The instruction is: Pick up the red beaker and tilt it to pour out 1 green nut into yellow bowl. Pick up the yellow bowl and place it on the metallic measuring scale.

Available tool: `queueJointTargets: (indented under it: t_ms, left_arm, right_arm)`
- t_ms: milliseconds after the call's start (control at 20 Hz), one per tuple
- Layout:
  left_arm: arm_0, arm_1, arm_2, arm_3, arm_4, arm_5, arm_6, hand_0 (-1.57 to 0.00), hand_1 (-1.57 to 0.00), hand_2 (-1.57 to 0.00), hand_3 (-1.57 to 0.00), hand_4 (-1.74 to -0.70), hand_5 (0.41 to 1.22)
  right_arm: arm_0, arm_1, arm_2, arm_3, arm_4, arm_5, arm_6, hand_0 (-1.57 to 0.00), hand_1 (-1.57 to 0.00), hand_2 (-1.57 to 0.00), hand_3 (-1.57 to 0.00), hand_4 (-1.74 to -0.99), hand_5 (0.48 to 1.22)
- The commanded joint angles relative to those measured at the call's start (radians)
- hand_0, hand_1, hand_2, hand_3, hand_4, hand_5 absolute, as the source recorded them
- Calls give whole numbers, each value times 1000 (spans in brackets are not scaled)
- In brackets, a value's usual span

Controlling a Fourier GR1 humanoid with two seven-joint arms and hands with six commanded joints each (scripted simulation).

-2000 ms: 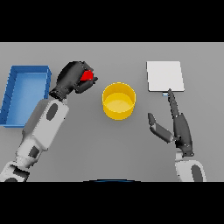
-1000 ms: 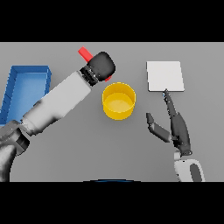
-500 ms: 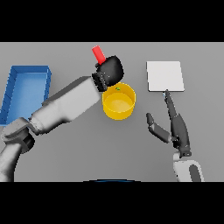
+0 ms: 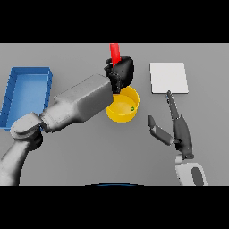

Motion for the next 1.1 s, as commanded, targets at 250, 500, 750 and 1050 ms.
queueJointTargets:
  t_ms: [250, 500, 750, 1050]
  left_arm:
    - [-122, 41, 48, 53, 45, 34, -47, -1571, -1571, -1571, -1571, -1725, 1221]
    - [-228, 97, 201, 167, 169, 85, -44, -1571, -1571, -1571, -1132, -1731, 1221]
    - [-294, 179, 439, 325, 390, 77, 39, -1571, -1571, -1571, -1427, -1735, 1221]
    - [-204, 348, 683, 400, 665, 205, 168, -1571, -1571, -1571, -1447, -1739, 1221]
  right_arm:
    - [-1, -2, -2, 0, 11, -10, 10, 1, 1, 1, 1, -1030, 683]
    - [-9, 1, 3, 2, 24, -19, 13, 1, 1, 1, 1, -1018, 680]
    - [-2, -2, 2, 2, 8, -7, -3, 1, 1, 1, 1, -990, 672]
    - [-30, 7, -13, 19, -37, 8, 6, 1, 1, 1, 1, -996, 664]
